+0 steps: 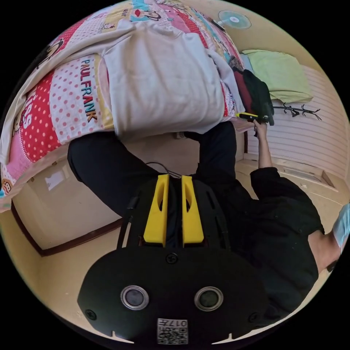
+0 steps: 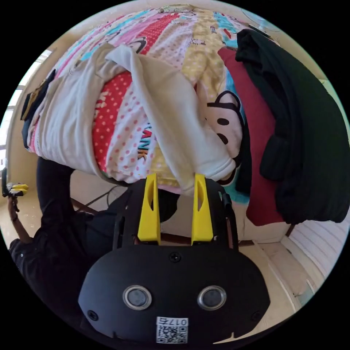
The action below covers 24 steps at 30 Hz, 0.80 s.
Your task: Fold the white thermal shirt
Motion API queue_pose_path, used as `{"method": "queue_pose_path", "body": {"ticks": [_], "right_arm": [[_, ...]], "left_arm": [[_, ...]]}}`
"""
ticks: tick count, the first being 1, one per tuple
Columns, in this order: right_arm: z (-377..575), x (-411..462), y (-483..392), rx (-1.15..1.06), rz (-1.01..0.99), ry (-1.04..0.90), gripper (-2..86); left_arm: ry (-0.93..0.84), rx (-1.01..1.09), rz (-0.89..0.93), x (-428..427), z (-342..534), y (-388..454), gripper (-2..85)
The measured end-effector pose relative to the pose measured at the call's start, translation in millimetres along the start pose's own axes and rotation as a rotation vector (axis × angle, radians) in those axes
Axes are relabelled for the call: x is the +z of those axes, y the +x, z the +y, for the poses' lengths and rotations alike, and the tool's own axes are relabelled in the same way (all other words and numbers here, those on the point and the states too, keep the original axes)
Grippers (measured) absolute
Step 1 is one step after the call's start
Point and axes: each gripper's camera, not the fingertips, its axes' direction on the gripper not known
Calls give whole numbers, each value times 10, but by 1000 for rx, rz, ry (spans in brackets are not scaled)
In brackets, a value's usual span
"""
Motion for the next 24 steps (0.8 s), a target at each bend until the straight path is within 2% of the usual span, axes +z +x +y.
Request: {"method": "queue_pose_path", "body": {"ticks": [5, 8, 10, 12, 16, 19, 24], "right_arm": [[-193, -390, -83, -23, -83, -168, 42], [-292, -1045, -200, -169, -309, -187, 33], [-439, -1731, -348, -310, -543, -124, 31], [-611, -2248, -528, -433, -665, -34, 32], [-1195, -3133, -1268, -657, -776, 157, 41], [-1676, -3289, -1803, -732, -858, 198, 80], [-2079, -2850, -1890, -674, -922, 165, 133]], "left_arm": [[69, -17, -25, -142, 139, -24, 56], [116, -13, 80, -190, 206, -123, 49], [136, -8, 162, -200, 236, -190, 48], [181, 1, 250, -215, 284, -251, 46], [209, 13, 305, -202, 310, -250, 44], [195, 1, 304, -179, 316, -217, 54], [306, -60, 283, -245, 490, -209, 66]]}}
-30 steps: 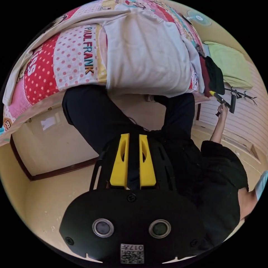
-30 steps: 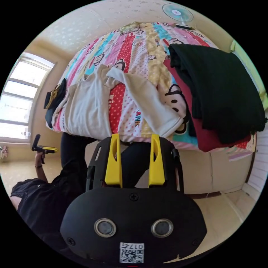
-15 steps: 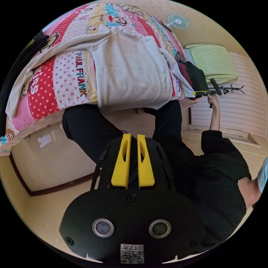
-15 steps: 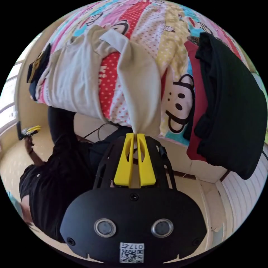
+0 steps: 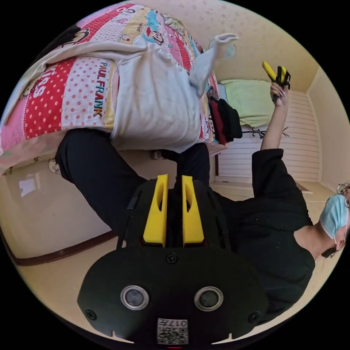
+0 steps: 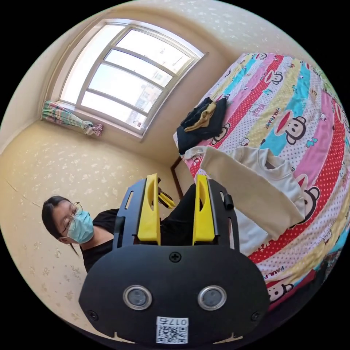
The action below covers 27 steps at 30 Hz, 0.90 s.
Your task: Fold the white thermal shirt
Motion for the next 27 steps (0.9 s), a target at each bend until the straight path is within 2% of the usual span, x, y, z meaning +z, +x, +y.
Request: {"method": "queue_pose_path", "body": {"ticks": [5, 7, 9, 12, 14, 15, 17, 19, 21, 23, 24, 25, 26, 27], "right_arm": [[721, 266, 1149, 302, 196, 49, 133], [1222, 478, 1613, 456, 365, 41, 134], [1566, 681, 1856, 533, 435, 44, 139], [1969, 1095, 2176, 607, 409, 23, 145], [2099, 1186, 2163, 578, 448, 111, 140], [2109, 1200, 2144, 579, 476, 77, 122], [2040, 1223, 2129, 544, 441, -39, 72], [1977, 1137, 1966, 499, 497, -70, 39], [1984, 1090, 1869, 482, 555, -79, 30], [2076, 1057, 1921, 567, 728, -72, 19], [2151, 1064, 2040, 640, 929, -98, 15], [2222, 1102, 2202, 706, 1031, -134, 12], [2247, 1135, 2278, 722, 1021, -171, 11], [2275, 1218, 2361, 696, 931, -235, 9]], "left_arm": [[154, -126, -139, -85, -139, -100, 120], [179, -97, -164, -69, -363, -51, 142], [229, -42, -219, -9, -741, 69, 146], [269, -49, -361, 250, -1258, 79, 140], [161, -65, -341, 568, -1582, -26, 135], [83, -79, -333, 814, -1753, -115, 124], [119, -101, -390, 892, -1812, -98, 101], [92, -91, -377, 877, -1835, -9, 84], [162, -66, -312, 767, -1705, 143, 45], [181, -50, -290, 763, -1633, 173, 43], [194, -62, -270, 768, -1596, 129, 44], [190, -74, -255, 767, -1584, 95, 44], [173, -92, -231, 742, -1566, 31, 42], [172, -104, -231, 672, -1536, -8, 45]]}}
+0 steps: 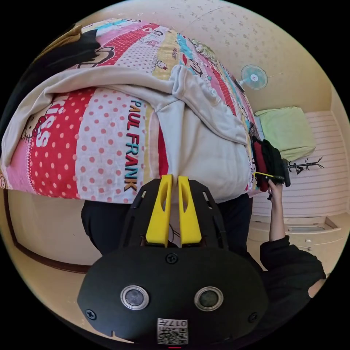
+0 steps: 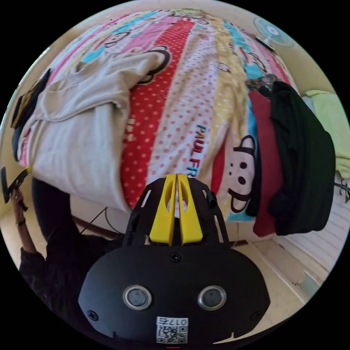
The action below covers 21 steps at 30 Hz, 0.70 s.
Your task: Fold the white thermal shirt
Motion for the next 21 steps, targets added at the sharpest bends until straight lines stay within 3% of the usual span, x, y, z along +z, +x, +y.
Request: {"method": "queue_pose_path", "body": {"ticks": [5, 10, 14, 16, 21], "right_arm": [[133, -33, -121, -73, -119, 27, 5], [-10, -174, -225, -329, -788, -69, 5], [-240, -115, -412, -400, -867, -118, 4], [-302, -108, -543, -435, -865, -118, 3], [-265, -5, -616, -497, -952, -132, 3]], "left_arm": [[155, -78, -336, -621, -19, -174, 77], [146, -115, -542, -1015, -433, -308, 78], [-62, -76, -648, -769, -928, -318, 95], [-55, -14, -751, -662, -1041, -180, 98], [-11, 137, -1254, -380, -1225, 144, 53]]}}
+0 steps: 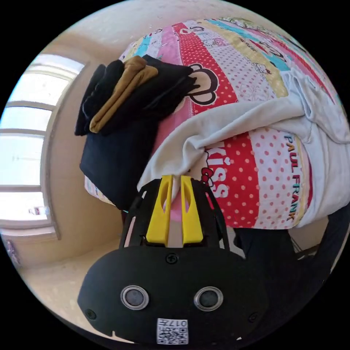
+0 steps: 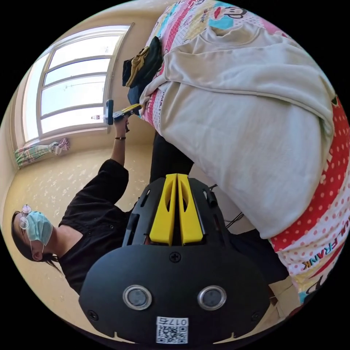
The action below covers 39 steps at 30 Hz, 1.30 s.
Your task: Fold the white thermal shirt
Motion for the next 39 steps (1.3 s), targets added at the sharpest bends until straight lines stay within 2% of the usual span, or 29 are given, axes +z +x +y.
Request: {"method": "queue_pose_path", "body": {"ticks": [3, 7, 11, 16, 18, 22, 25, 27, 30, 31, 36, 38, 39], "right_arm": [[162, 23, 231, 28, -105, 29, 4], [506, -9, 649, 93, -265, 98, 4], [796, -44, 886, 140, -291, 118, 4], [1114, -106, 1048, 135, -356, 158, 4], [1184, -136, 1054, 115, -359, 168, 4], [1307, -150, 1100, 172, -195, 141, 4], [1344, -121, 1178, 189, -153, 120, 3], [1357, -102, 1228, 162, -197, 136, 3], [1395, -43, 1302, 112, -298, 182, 3], [1413, -1, 1322, 101, -322, 191, 3], [1510, 219, 1379, 96, -365, 188, 5], [1566, 286, 1392, 95, -381, 175, 5], [1614, 314, 1402, 100, -381, 171, 5]], "left_arm": [[-33, 91, -157, 185, -97, 192, 79], [-7, 42, -120, 291, -115, 134, 74], [5, -59, 61, 321, -129, -235, 51], [-14, 36, 235, 102, -160, -764, 20], [59, 17, 316, -186, -54, -1197, 13], [116, -12, 459, -600, 99, -1935, 8], [108, -107, 786, -791, 131, -2690, 5], [72, -273, 1304, -608, 130, -3320, 3], [17, -479, 1739, -28, 140, -3778, 0], [-2, -520, 1777, 109, 151, -3829, 0], [-30, -1077, 2018, 1134, 613, -3739, -4], [-23, -1106, 2154, 1168, 643, -3417, -4], [-76, -1046, 2241, 1098, 585, -3167, -5]]}}
